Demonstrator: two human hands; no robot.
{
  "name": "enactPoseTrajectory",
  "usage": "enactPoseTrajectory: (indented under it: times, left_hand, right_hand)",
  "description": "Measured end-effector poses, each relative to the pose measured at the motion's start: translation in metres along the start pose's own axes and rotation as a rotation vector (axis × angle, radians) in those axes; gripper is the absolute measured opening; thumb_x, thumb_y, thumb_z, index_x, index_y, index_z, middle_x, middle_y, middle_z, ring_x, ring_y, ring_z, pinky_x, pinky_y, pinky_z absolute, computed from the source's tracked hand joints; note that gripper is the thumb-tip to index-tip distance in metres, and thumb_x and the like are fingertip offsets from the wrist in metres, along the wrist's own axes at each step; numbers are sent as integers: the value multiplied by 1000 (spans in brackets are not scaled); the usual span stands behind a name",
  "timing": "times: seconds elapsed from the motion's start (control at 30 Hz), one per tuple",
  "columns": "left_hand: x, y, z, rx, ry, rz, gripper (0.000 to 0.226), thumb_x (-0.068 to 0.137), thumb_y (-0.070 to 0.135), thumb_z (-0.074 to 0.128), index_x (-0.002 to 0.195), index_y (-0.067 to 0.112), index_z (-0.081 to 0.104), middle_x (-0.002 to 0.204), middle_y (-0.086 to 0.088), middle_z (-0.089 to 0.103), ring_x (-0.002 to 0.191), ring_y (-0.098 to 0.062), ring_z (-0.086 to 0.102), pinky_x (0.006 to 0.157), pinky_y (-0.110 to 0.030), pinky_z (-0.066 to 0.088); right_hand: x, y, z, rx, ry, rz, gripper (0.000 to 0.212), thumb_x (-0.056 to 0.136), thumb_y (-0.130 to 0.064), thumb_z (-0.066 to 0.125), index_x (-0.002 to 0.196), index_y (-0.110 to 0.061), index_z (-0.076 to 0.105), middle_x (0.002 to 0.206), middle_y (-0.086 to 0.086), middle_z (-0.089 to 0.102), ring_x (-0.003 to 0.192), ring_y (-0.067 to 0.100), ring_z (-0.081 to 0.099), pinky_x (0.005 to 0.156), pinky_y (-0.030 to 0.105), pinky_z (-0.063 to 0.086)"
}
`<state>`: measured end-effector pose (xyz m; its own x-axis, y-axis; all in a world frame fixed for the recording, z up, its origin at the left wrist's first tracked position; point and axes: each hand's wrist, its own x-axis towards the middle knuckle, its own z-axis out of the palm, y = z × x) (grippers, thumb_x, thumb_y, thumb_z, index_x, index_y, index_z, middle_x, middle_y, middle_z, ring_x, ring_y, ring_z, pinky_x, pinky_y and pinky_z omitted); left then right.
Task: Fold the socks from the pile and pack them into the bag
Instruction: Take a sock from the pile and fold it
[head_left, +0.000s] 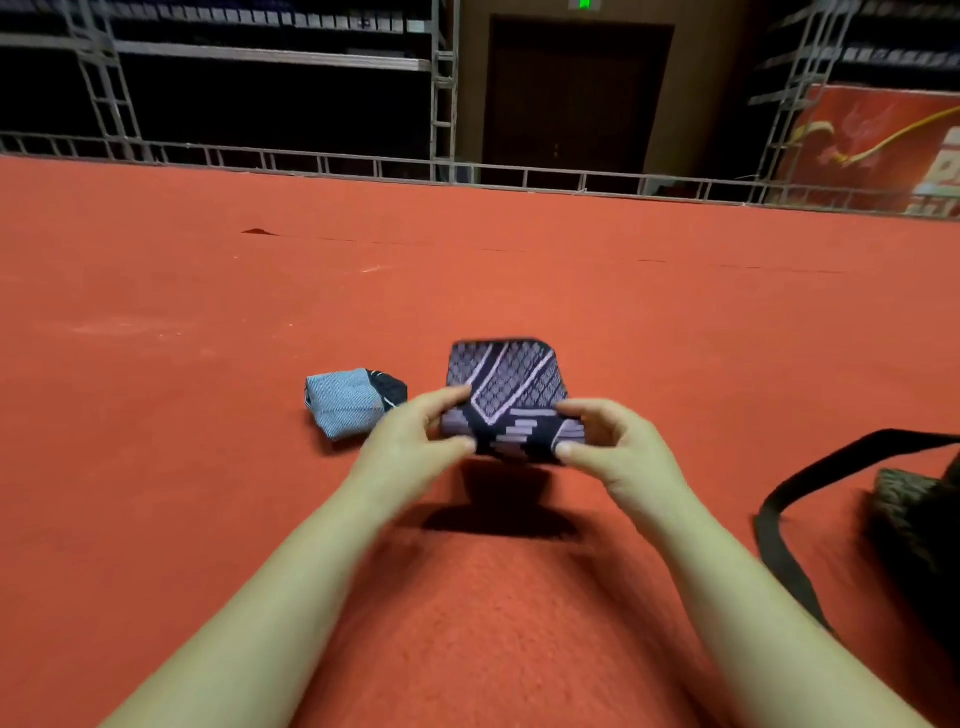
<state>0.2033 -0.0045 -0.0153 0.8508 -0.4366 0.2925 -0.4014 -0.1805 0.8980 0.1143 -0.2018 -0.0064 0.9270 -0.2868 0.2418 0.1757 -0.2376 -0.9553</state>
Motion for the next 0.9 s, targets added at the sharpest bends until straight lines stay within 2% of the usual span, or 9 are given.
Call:
enactPoseTrajectory:
  times: [0.13,0.2,0.27,0.37,0.47,0.53,0.67,0.8,0.9]
  left_hand:
    - [-44,-30,7,288,-213,-16,65,70,24,74,123,46,45,115,21,59,107,3,56,97,-21,41]
    - [-57,-38,13,391,-286,-6,77,72,28,75,133,47,33,120,23,53,110,4,52,97,-20,39]
    - [-59,-44,17,495,-280,8,83,73,30,74,140,42,26,129,18,47,118,-3,47,100,-22,37]
    - [-58,-47,17,519,-292,43,73,75,33,70,139,39,34,132,10,53,118,-8,49,101,-25,37]
    - [-53,-50,10,581,-279,112,51,77,44,64,126,31,56,114,11,62,104,-8,52,92,-22,36]
    - [-50,-50,7,626,-270,192,50,75,59,49,111,30,66,93,12,61,91,-10,49,85,-26,37]
    - [-52,-50,9,583,-159,308,40,83,54,38,90,27,67,82,16,47,86,-13,46,82,-33,37]
    - [-56,-44,13,507,-178,171,36,86,54,34,79,27,57,78,14,55,82,-3,50,95,-34,33]
    - [-56,-37,19,340,-214,6,23,94,37,48,75,27,54,72,13,58,67,5,51,79,-28,40]
  right_hand:
    - [-46,30,-6,-293,-90,139,30,74,-7,75,92,-31,69,83,-3,73,74,12,66,73,34,55]
    - [-58,34,-8,-531,-151,128,20,76,-16,75,86,-32,67,79,-4,70,70,10,64,69,30,52]
    - [-60,32,-7,-785,-137,16,16,76,-26,75,87,-34,67,79,-10,65,80,7,58,71,22,43]
    - [-59,33,-8,-873,-194,-42,13,78,-32,73,88,-33,65,80,-14,56,88,8,49,74,18,37]
    - [-56,38,-15,-865,-235,-111,11,79,-36,72,83,-31,63,90,-17,50,95,9,45,84,26,37]
    - [-55,38,-17,-863,-253,-175,15,82,-44,63,85,-29,60,97,-18,53,98,9,47,87,27,37]
    - [-59,34,-12,-749,-258,-149,12,94,-29,52,83,-31,47,82,-12,57,79,-1,50,73,21,37]
    - [-62,34,-7,-539,-147,-27,14,96,-24,48,82,-25,49,71,-12,54,66,-2,48,66,21,38]
    - [-58,41,-4,-389,-64,85,12,94,-27,53,82,-23,53,68,-8,57,60,5,48,63,31,39]
